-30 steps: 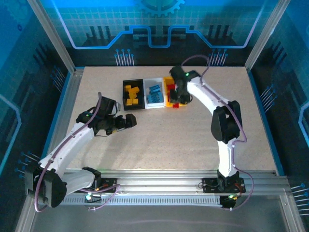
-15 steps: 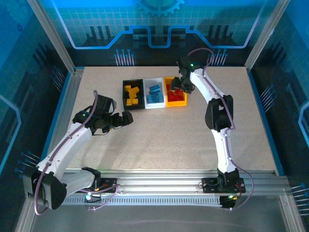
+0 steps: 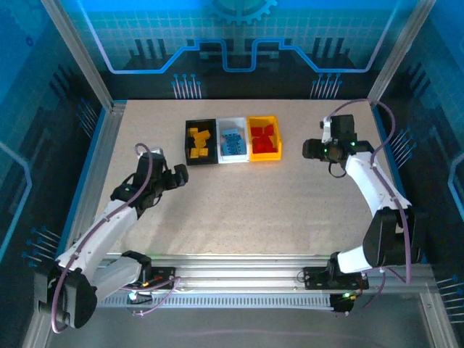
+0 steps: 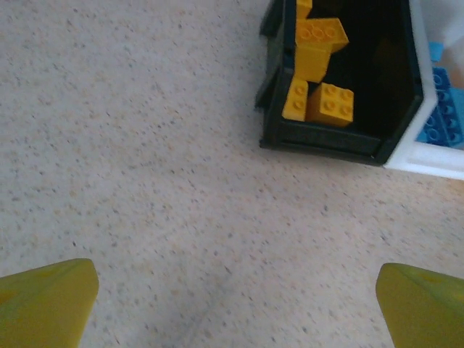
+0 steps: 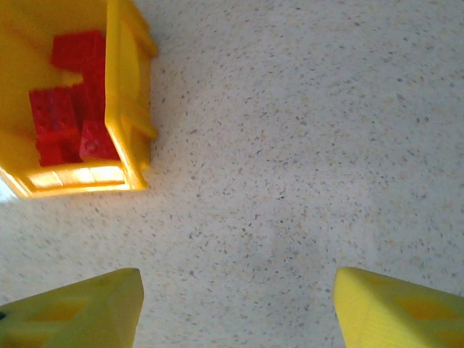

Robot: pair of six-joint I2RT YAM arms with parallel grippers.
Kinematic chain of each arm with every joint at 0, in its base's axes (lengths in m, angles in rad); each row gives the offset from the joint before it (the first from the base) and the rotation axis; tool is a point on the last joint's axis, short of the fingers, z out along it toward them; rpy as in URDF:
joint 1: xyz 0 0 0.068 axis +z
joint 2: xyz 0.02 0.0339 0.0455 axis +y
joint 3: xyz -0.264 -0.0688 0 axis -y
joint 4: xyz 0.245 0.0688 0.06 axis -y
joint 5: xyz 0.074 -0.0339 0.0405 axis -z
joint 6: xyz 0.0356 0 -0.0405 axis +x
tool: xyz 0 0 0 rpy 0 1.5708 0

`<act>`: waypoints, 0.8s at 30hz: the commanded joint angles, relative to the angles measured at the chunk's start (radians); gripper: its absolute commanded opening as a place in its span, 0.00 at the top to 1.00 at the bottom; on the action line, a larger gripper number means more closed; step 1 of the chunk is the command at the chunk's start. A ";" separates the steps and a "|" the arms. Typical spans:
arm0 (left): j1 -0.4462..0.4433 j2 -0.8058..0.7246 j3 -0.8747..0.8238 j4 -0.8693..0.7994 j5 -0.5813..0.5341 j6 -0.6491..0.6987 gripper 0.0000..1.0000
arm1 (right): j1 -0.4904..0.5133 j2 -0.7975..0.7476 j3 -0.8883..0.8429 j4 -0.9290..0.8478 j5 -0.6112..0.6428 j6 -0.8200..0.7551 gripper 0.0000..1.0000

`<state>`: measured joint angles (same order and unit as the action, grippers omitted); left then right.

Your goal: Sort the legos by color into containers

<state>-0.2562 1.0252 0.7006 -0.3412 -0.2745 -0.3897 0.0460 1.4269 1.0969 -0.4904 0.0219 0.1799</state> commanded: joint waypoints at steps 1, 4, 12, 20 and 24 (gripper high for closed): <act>0.013 0.005 -0.037 0.230 -0.109 0.101 0.01 | -0.002 -0.006 -0.128 0.238 0.018 -0.179 0.28; 0.032 0.061 -0.040 0.292 -0.131 0.124 0.01 | -0.009 0.014 -0.212 0.411 -0.008 -0.203 0.29; 0.107 0.216 -0.090 0.583 -0.144 0.223 0.01 | -0.008 0.098 -0.375 0.727 -0.055 -0.216 0.30; 0.209 0.416 -0.138 0.810 -0.066 0.310 0.01 | -0.007 0.149 -0.366 0.780 -0.069 -0.211 0.30; 0.225 0.500 -0.131 0.906 0.062 0.377 0.01 | 0.006 0.171 -0.343 0.767 -0.057 -0.220 0.31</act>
<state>-0.0399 1.4910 0.5728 0.4194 -0.3229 -0.0803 0.0448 1.5764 0.7265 0.2398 -0.0307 -0.0200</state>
